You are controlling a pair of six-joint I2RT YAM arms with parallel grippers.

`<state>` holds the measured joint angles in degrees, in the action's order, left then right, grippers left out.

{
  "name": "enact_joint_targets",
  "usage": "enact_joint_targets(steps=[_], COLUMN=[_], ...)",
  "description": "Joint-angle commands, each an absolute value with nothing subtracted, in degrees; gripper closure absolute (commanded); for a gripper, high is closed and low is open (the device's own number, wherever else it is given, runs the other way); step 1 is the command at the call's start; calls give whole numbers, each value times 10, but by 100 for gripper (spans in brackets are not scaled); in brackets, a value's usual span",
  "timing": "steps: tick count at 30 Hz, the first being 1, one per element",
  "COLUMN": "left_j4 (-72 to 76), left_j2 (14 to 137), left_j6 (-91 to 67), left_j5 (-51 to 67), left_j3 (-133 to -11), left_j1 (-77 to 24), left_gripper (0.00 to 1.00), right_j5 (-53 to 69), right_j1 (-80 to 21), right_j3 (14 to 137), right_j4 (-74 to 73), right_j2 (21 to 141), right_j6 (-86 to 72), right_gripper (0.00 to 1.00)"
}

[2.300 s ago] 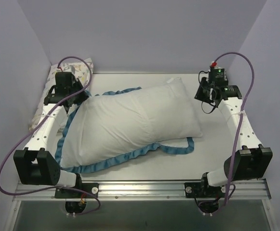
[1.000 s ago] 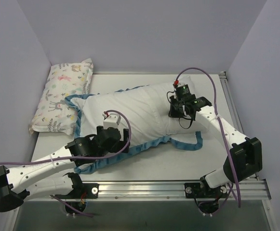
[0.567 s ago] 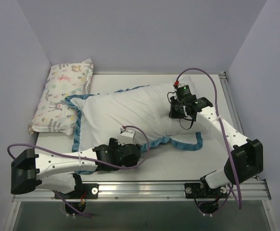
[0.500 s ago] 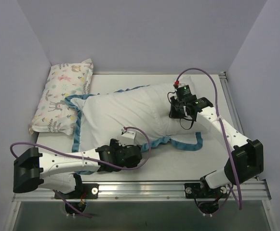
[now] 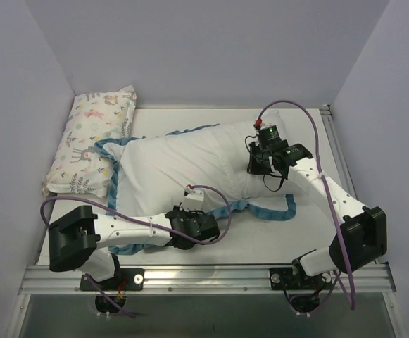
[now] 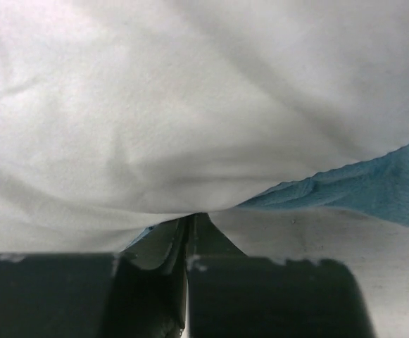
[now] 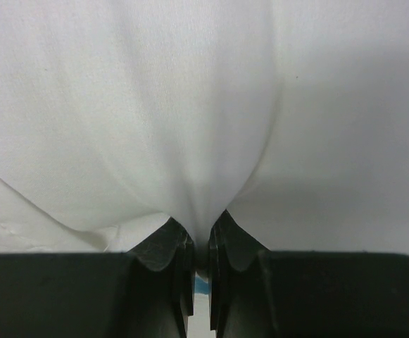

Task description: Remove the pillowcase from the pillow

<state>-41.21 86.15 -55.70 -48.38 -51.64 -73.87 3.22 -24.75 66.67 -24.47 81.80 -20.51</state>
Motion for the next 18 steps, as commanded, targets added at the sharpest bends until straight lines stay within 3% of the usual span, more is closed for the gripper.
enact_joint_targets(steps=[1,10,18], left_j4=[-426,-460,-555], left_j2=[859,740,678], left_j6=[-570,-533,-472], left_j5=[-526,-541,-644], left_j3=[-549,-587,-753], left_j1=[-735,-779,-857], left_gripper=[100,100,100], right_j5=[39,11,-26], right_j1=[-257,-258,-258], right_j3=[664,683,807], right_j4=[-250,-273,-350], right_j2=[793,745,672], right_j6=[-205,-197,-177], right_gripper=[100,100,100])
